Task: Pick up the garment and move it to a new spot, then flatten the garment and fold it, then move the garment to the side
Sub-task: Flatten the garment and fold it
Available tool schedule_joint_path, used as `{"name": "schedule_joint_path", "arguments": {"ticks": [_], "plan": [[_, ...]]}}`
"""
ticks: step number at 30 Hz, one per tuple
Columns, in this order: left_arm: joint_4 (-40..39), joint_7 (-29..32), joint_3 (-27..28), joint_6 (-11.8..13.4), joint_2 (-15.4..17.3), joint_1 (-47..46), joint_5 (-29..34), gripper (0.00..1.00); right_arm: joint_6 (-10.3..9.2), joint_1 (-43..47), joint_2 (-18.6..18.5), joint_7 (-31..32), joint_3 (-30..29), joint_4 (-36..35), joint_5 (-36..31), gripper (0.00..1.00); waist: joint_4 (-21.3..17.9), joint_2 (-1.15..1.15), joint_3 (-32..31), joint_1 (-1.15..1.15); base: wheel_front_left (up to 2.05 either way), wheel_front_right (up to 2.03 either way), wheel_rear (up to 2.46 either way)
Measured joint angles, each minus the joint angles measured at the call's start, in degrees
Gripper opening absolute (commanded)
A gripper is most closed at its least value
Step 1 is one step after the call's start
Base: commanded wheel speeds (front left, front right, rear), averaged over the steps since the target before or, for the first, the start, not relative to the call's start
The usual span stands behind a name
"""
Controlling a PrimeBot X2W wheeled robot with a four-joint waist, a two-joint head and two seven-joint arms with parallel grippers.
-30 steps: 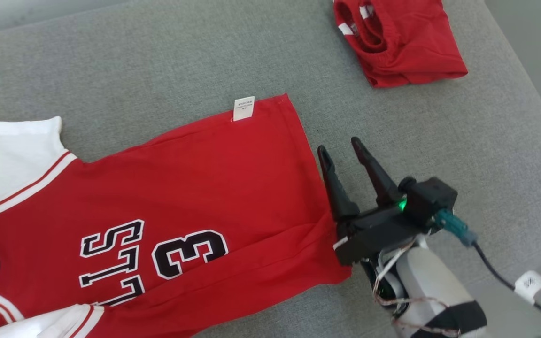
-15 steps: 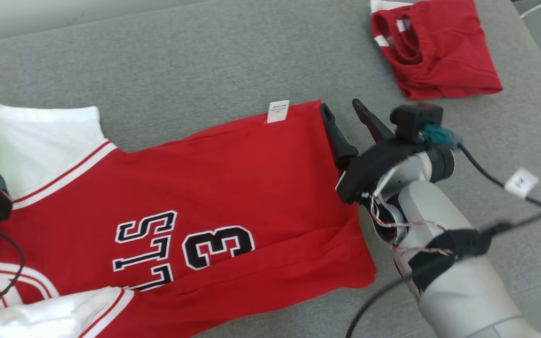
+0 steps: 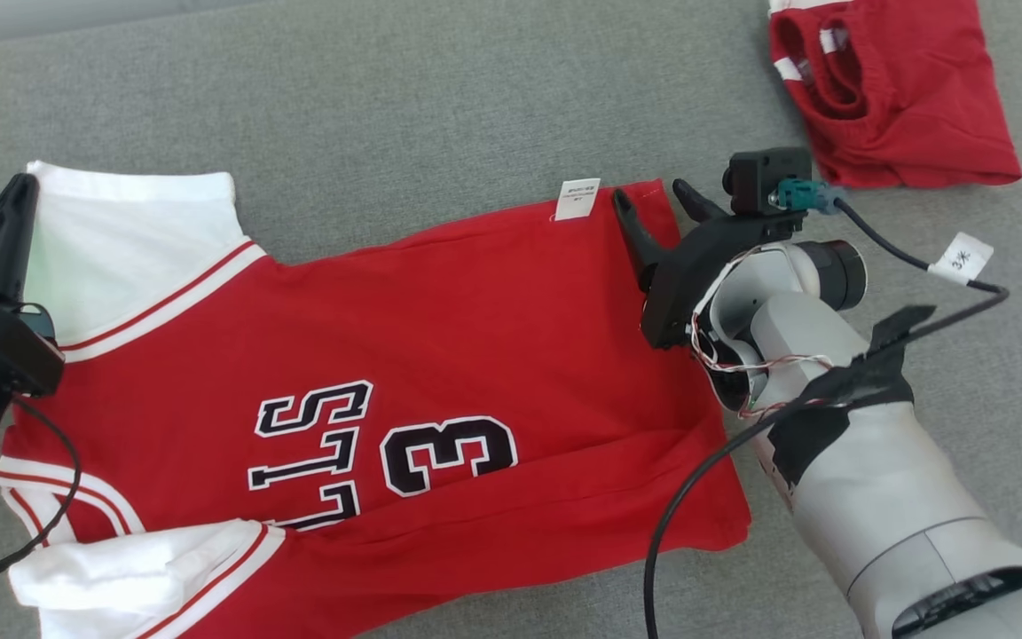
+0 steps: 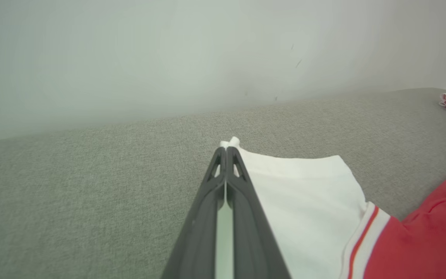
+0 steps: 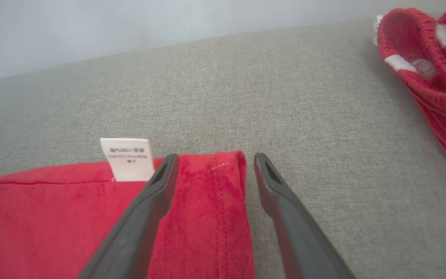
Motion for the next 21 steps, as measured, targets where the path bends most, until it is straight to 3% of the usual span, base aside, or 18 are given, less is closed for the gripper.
{"name": "schedule_joint_path", "arguments": {"ticks": [1, 3, 4, 5, 14, 21], "plan": [[-0.1, 0.0, -0.2, 0.0, -0.1, -0.1, -0.1, 0.00, 0.00, -0.5, 0.0, 0.1, 0.3, 0.9, 0.1, 1.00, 0.2, 0.00, 0.2, 0.00, 0.00, 0.00, 0.00], [-0.3, -0.1, -0.4, 0.0, -0.2, -0.3, -0.1, 0.00, 0.00, -0.9, 0.0, -0.1, 0.7, 1.4, 0.3, 0.77, 0.3, 0.00, 0.4, 0.00, 0.00, 0.00, 0.00], [-0.5, -0.1, -0.6, 0.0, -0.3, -0.5, -0.1, 0.00, 0.00, -1.4, 0.0, -0.5, 0.8, 2.0, 0.8, 0.16, 0.5, 0.00, 0.6, 0.00, 0.00, 0.00, 0.00], [-0.6, -0.2, -0.7, 0.0, -0.4, -0.7, -0.1, 0.00, 0.00, -1.9, 0.0, -0.9, 1.0, 2.7, 1.0, 0.00, 0.7, 0.00, 0.8, 0.00, 0.00, 0.00, 0.00], [-0.5, -1.8, -1.1, 0.0, -0.7, -1.2, -0.7, 0.00, 0.00, -4.1, 0.1, -7.1, 2.2, 7.1, 0.9, 0.00, 2.0, 0.00, 1.1, 0.01, 0.00, 0.00, 0.00], [-3.1, -3.6, 0.6, 0.0, -0.7, 2.8, -1.8, 0.00, 0.00, -0.6, 0.0, -11.3, 3.9, 5.9, 4.1, 0.00, 2.2, 0.00, -1.8, 0.00, 0.00, 0.00, 0.00]]}}
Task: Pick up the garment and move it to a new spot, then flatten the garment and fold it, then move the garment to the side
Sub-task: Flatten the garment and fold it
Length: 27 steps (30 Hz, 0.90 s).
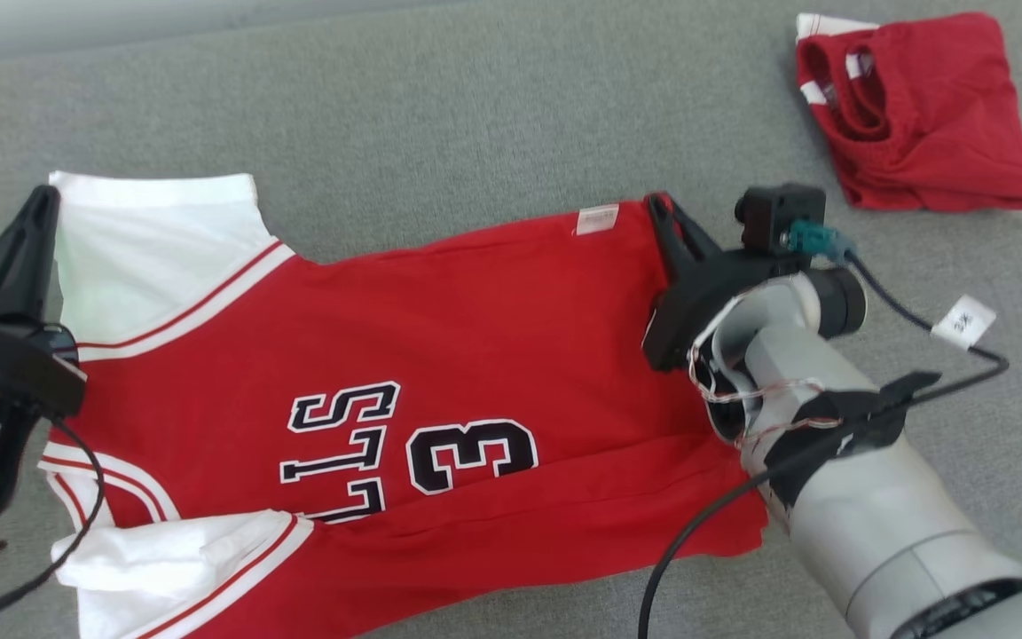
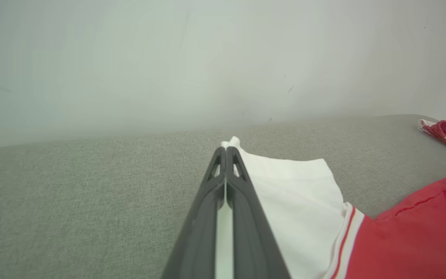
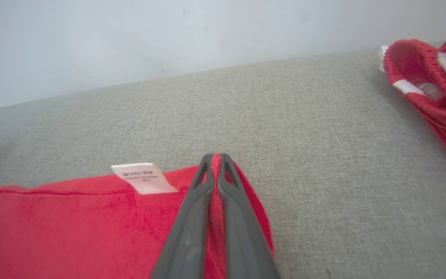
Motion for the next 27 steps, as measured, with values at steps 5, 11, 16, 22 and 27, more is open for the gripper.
{"name": "schedule_joint_path", "arguments": {"ticks": [5, 11, 16, 22, 27], "plan": [[-5.6, -0.5, 2.5, 0.6, 0.5, 5.7, -1.2, 0.00, 0.00, 4.7, -1.2, -1.3, 2.3, -4.4, 2.6, 0.00, 0.3, -0.01, -2.3, 0.00, 0.00, 0.00, 0.00], [-14.8, -0.6, 5.7, 2.5, 0.6, 14.4, -1.6, 0.00, 0.00, 11.7, -5.1, -1.6, 4.2, -12.1, 7.8, 0.00, 1.1, 0.00, -4.9, -0.01, 0.00, 0.00, 0.00], [-22.8, -0.7, 8.4, 4.2, 0.4, 23.5, -0.9, 0.00, 0.00, 16.8, -8.6, -1.8, 4.7, -17.7, 10.5, 0.00, 2.0, -0.01, -6.8, -0.01, 0.00, 0.00, 0.00], [-30.5, -0.7, 11.2, 5.5, -1.9, 32.5, 1.8, 0.00, 0.00, 22.3, -11.5, -1.8, 5.1, -23.9, 13.3, 0.00, 3.3, -0.01, -8.1, -0.01, 0.00, 0.00, 0.00], [-34.3, -0.7, 11.7, 5.1, -4.8, 38.7, 4.9, 0.00, 0.00, 25.3, -13.2, -1.8, 5.3, -26.6, 14.9, 0.00, 4.1, -0.01, -9.0, -0.01, 0.00, 0.00, 0.00]]}}
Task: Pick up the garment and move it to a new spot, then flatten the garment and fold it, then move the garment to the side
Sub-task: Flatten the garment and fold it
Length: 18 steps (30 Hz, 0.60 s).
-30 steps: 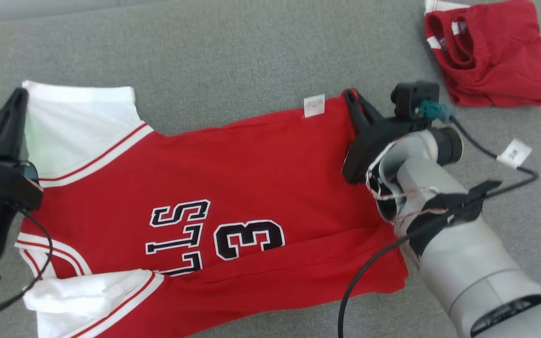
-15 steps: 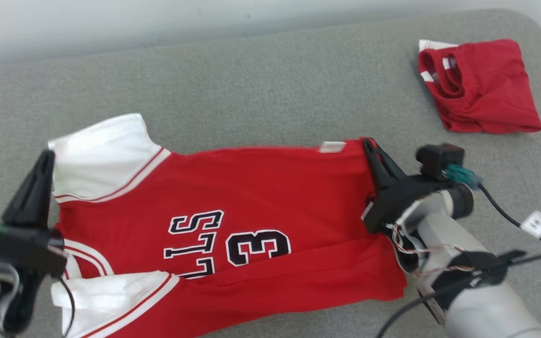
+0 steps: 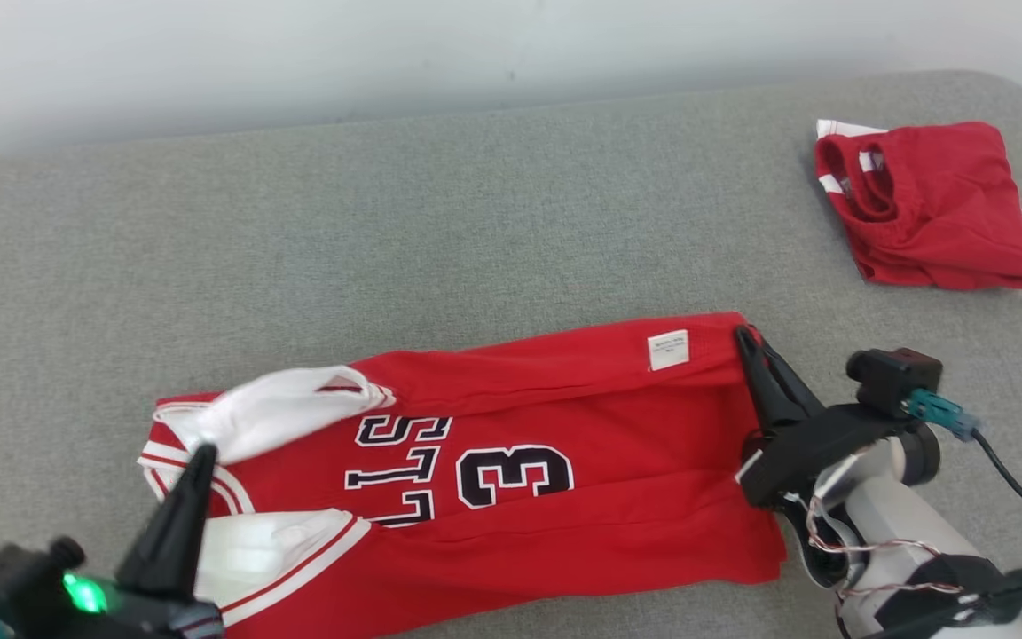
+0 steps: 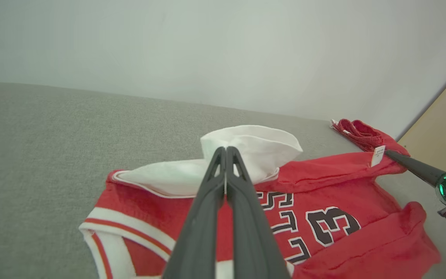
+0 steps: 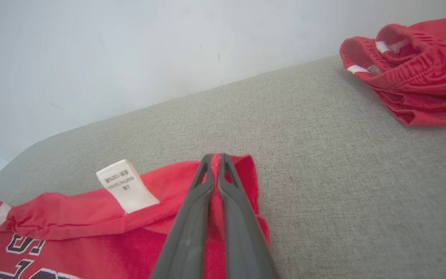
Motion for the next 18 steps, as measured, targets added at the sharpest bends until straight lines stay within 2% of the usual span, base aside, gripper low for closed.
{"name": "schedule_joint_path", "arguments": {"ticks": [10, 18], "plan": [[-1.0, 0.0, 2.7, -1.6, -5.8, 7.8, 4.7, 0.00, 0.00, 7.4, -2.8, 0.0, -2.4, -5.4, 2.3, 0.00, 2.3, 0.00, -1.9, 0.00, 0.00, 0.00, 0.00], [3.8, 0.0, 3.4, -2.9, -9.3, 10.2, 9.1, 0.00, 0.00, 11.5, -4.0, 1.4, -4.2, -8.2, 2.7, 0.00, 3.7, 0.00, -2.9, 0.01, 0.00, 0.00, 0.00]]}}
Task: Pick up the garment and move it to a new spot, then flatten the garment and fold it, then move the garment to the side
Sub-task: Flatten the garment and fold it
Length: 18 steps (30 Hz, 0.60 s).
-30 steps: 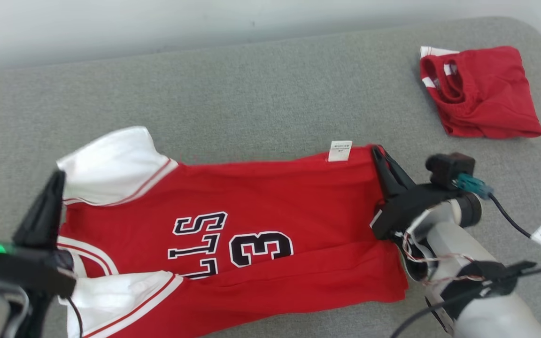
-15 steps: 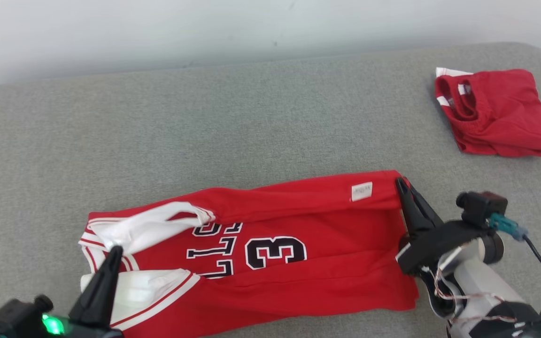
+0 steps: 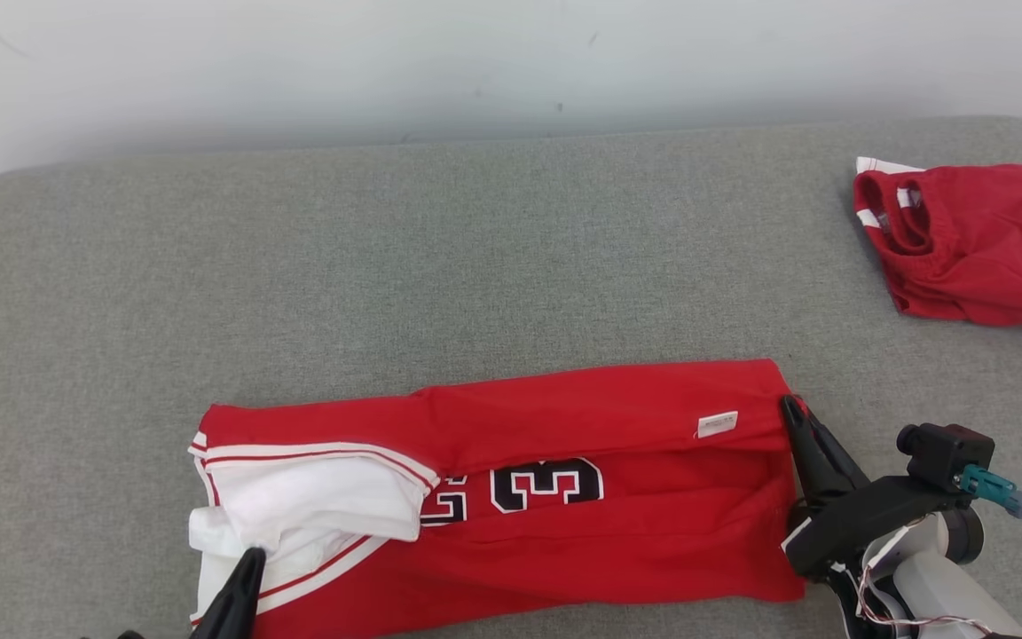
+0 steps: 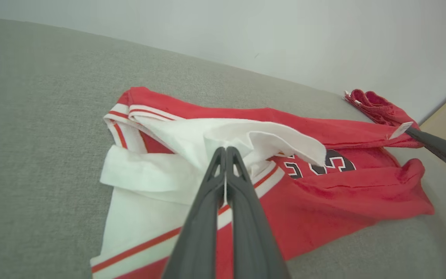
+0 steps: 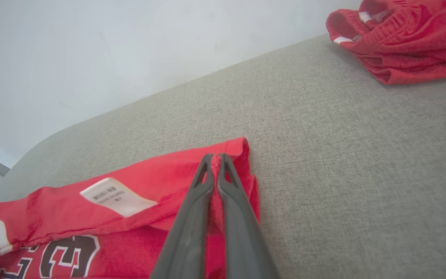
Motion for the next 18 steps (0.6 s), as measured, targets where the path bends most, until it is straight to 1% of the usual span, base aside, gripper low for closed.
{"name": "schedule_joint_path", "arguments": {"ticks": [7, 8, 9, 10, 18], "plan": [[4.9, 0.0, 1.8, -0.5, -2.7, 0.1, 2.3, 0.00, 0.00, 1.2, 0.2, 1.7, -1.2, 0.4, -2.2, 0.00, -0.4, 0.00, -0.9, 0.00, 0.00, 0.00, 0.00], [5.2, 0.0, 2.2, -0.6, -3.0, 0.2, 2.8, 0.41, 0.00, 1.3, 0.4, 1.7, -1.6, 0.4, -2.5, 0.44, -0.4, 0.00, -1.1, 0.00, 0.00, 0.00, 0.00], [5.4, 0.0, 3.0, -0.6, -3.5, 0.2, 2.9, 0.72, 0.00, 1.5, 0.5, 1.6, -1.9, 0.4, -2.8, 0.81, -0.4, 0.00, -1.2, 0.00, 0.00, 0.00, 0.00], [5.5, 0.0, 3.6, -0.6, -4.1, 0.2, 3.3, 1.00, 0.00, 1.7, 0.7, 1.6, -2.2, 0.5, -3.2, 1.00, -0.4, 0.00, -1.4, 0.00, 0.00, 0.00, 0.00], [3.3, 0.0, 9.3, -0.7, -7.7, 1.7, 7.0, 1.00, 0.00, 3.3, 1.6, 0.6, -5.7, -0.3, -6.8, 1.00, 0.0, 0.00, -2.6, 0.00, 0.00, 0.00, 0.00]]}}
